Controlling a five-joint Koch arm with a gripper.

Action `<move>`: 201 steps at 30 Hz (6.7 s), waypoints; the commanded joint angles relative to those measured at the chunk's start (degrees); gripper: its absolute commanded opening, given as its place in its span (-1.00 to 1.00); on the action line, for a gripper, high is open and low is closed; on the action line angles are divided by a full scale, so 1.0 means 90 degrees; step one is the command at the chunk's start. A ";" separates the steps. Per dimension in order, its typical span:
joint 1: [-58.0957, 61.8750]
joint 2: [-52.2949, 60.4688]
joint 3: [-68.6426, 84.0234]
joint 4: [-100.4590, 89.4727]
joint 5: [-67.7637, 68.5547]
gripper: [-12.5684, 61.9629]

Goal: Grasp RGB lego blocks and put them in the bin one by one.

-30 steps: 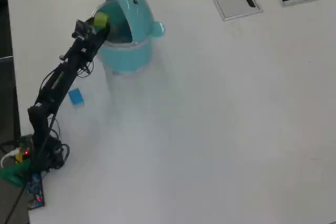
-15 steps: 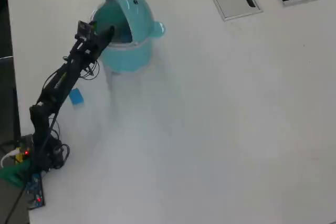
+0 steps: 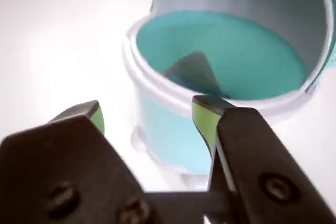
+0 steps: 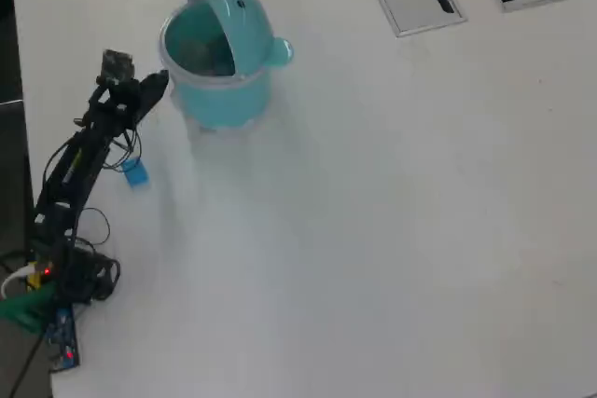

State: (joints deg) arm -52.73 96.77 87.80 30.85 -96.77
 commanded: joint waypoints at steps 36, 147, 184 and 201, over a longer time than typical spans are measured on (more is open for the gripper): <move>-0.1299 0.0576 0.2432 0.1963 -0.1904 0.19; 0.0352 -0.2773 -0.6035 0.1191 0.1162 0.16; 0.2686 0.2334 0.2080 -0.3789 0.5908 0.19; 0.4551 0.3789 0.5820 -0.7012 0.8115 0.19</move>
State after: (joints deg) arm -13.10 129.02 142.12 -25.58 -25.75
